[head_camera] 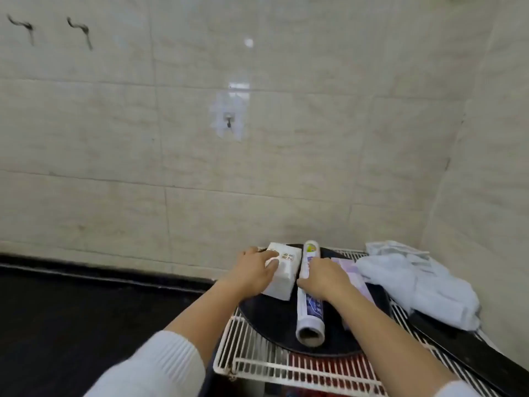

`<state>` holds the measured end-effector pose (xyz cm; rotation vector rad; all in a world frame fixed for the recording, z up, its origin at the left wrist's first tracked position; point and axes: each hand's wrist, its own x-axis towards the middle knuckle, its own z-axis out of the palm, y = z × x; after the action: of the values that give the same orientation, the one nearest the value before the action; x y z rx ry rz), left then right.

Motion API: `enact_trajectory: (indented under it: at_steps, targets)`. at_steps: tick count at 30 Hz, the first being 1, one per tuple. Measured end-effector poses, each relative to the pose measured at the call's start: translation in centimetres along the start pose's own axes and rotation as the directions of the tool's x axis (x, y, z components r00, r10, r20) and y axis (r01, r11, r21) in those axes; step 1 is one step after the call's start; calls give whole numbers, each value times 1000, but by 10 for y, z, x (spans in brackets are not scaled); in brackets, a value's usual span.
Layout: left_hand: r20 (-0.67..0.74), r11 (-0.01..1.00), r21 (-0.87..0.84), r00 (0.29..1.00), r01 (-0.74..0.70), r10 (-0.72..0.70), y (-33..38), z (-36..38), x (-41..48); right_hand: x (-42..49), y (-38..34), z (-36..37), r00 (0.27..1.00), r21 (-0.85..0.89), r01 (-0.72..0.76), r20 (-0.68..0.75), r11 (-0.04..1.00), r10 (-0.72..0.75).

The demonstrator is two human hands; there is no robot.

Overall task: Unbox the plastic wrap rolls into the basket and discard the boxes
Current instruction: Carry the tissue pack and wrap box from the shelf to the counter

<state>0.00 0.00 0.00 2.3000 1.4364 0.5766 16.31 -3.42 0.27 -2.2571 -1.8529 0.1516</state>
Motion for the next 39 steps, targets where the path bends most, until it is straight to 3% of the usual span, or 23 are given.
enact_trajectory:
  at_steps: [3, 7, 12, 15, 20, 24, 29, 34, 39]
  targets:
    - [38, 999, 16, 999, 35, -36, 3, 16, 27, 8, 4, 14, 997, 2, -72, 38, 997, 72]
    - [158, 984, 84, 973, 157, -169, 6, 33, 51, 16, 14, 28, 978, 181, -188, 129, 966, 166]
    - [122, 977, 33, 970, 210, -213, -2, 36, 67, 18, 15, 41, 960, 318, -271, 158, 909, 231]
    - [61, 967, -148, 978, 209, -201, -13, 35, 67, 17, 12, 41, 943, 459, -331, 161, 824, 290]
    - [49, 810, -534, 965, 242, -256, -45, -3, 56, 20, -21, 10, 951, 622, -294, 115, 725, 287]
    - [-57, 727, -658, 949, 198, -311, -92, -57, 39, 27, -85, -8, 990, 655, -128, 40, 744, 136]
    - [-146, 728, -654, 908, 208, -391, -195, -111, 4, 43, -202, 28, 998, 691, -36, 69, 722, -16]
    - [-167, 774, -514, 842, 370, -513, -328, -143, -59, 39, -329, 123, 978, 711, -57, 182, 701, -105]
    - [-87, 747, -337, 771, 573, -630, -459, -150, -128, 8, -433, 225, 942, 641, -186, 331, 745, -49]
